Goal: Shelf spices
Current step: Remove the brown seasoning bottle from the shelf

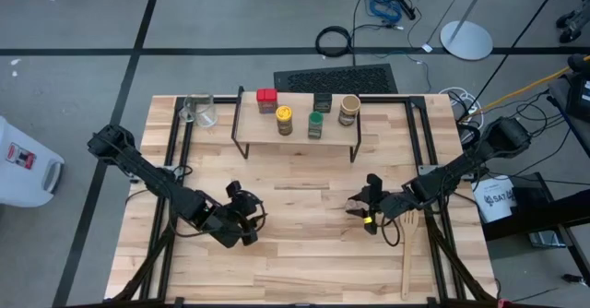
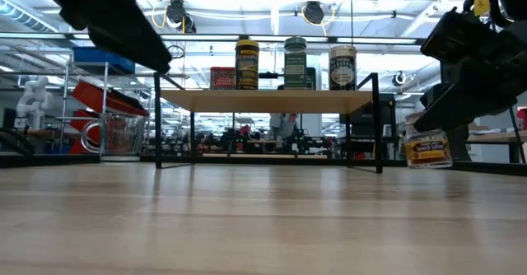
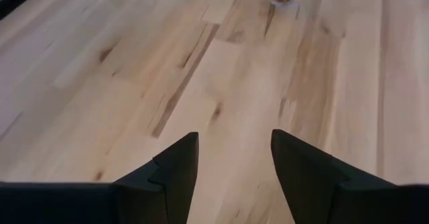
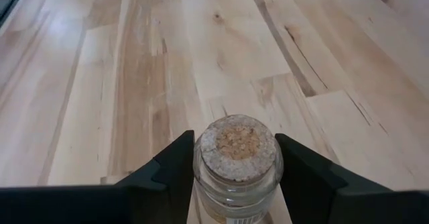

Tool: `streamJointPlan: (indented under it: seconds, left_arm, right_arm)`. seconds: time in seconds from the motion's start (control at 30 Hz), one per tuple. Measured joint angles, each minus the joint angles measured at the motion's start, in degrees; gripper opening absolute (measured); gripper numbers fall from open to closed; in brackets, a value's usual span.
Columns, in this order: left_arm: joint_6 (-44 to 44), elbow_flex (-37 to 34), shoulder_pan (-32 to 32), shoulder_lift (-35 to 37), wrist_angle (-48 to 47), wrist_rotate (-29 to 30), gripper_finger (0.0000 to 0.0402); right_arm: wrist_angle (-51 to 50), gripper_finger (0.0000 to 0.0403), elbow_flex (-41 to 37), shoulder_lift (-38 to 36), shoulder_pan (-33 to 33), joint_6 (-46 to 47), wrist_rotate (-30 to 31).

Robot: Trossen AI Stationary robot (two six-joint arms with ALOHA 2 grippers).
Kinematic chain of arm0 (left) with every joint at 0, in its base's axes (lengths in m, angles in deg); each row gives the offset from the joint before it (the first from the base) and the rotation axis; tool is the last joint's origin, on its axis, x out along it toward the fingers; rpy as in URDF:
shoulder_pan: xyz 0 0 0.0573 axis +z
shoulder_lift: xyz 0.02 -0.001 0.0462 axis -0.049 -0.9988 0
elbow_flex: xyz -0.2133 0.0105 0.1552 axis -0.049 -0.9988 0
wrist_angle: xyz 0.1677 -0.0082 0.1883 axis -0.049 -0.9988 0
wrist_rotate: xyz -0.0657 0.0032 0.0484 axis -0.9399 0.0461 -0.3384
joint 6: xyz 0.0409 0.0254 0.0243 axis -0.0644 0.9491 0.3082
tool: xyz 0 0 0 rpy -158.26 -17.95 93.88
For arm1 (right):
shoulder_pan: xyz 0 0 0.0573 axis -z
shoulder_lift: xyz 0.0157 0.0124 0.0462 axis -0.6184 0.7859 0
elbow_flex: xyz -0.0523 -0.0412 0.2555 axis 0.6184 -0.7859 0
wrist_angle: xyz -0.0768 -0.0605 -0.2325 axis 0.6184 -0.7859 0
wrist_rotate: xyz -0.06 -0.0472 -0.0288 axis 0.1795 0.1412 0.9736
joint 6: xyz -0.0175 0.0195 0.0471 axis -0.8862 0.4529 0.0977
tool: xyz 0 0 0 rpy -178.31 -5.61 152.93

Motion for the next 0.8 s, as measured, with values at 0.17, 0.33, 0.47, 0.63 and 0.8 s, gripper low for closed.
streamJointPlan:
  seconds: [0.17, 0.33, 0.47, 0.63, 0.8]
  left_arm:
    - [0.0, 0.0, 0.0, 0.0, 0.0, 0.0, 0.0196]
    - [1.3, 0.0, 0.0, 0.0, 0.4, 0.0, 0.0196]
    - [2.8, 0.0, 0.3, 0.0, 1.8, -0.1, 0.0196]
    - [3.6, 0.0, 1.3, 0.0, 2.0, -0.2, 0.0196]
    - [6.1, 0.0, 2.1, 0.0, 2.2, -0.2, 0.0196]
  right_arm:
    - [-1.5, 0.0179, 0.0, 1.1, 0.0, 1.4, 1.0]
    - [-2.1, 0.0181, 0.1, 3.6, 0.0, 4.2, 2.1]
    - [-0.9, 0.0185, 0.1, 4.5, 0.0, 4.8, 2.1]
    - [-1.5, 0.0208, 0.1, 4.2, 0.0, 4.5, 0.9]
    - [-1.5, 0.0234, 0.0, 3.3, 0.0, 4.4, 0.9]
